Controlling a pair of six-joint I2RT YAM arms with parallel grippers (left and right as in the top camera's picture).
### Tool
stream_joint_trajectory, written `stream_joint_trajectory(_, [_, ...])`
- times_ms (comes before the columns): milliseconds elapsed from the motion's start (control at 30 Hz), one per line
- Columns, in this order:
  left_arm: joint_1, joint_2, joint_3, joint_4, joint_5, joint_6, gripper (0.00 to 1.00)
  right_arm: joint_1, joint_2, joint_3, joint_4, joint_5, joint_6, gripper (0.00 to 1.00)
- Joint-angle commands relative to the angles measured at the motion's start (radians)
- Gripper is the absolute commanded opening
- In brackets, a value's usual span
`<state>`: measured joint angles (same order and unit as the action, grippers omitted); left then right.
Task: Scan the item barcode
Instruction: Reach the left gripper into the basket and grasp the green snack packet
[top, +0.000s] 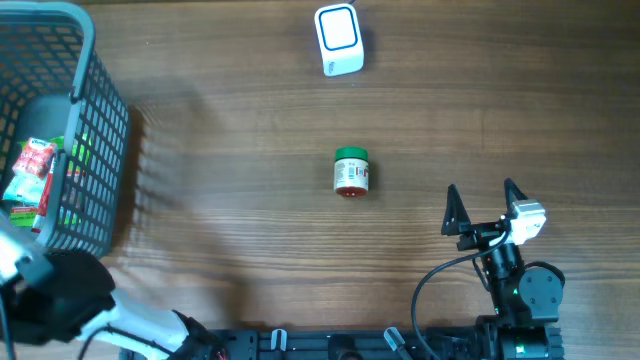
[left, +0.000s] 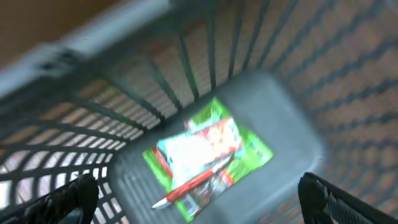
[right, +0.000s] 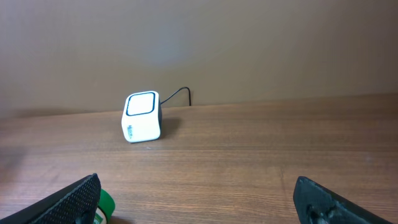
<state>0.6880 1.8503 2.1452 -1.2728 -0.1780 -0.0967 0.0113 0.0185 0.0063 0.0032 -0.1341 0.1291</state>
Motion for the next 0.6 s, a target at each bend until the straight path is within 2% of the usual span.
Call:
stream_joint_trajectory(0, [-0.004,0.098,-0.048,-0.020,0.057,0.217,1.00,-0.003,-0.005,-0.001,0.004,0.005,-0.010,1.00])
stream_joint_trajectory(333, [-0.002,0.275,-0.067,-0.075,0.050,0.451,0.99,-0.003,-0.005,-0.001,0.004,0.005,-0.010,1.00])
stream_joint_trajectory(567, [0.022,0.378,-0.067,-0.071,0.046,0.487,1.00,-0.003,-0.005,-0.001,0.004,0.005,-0.010,1.00])
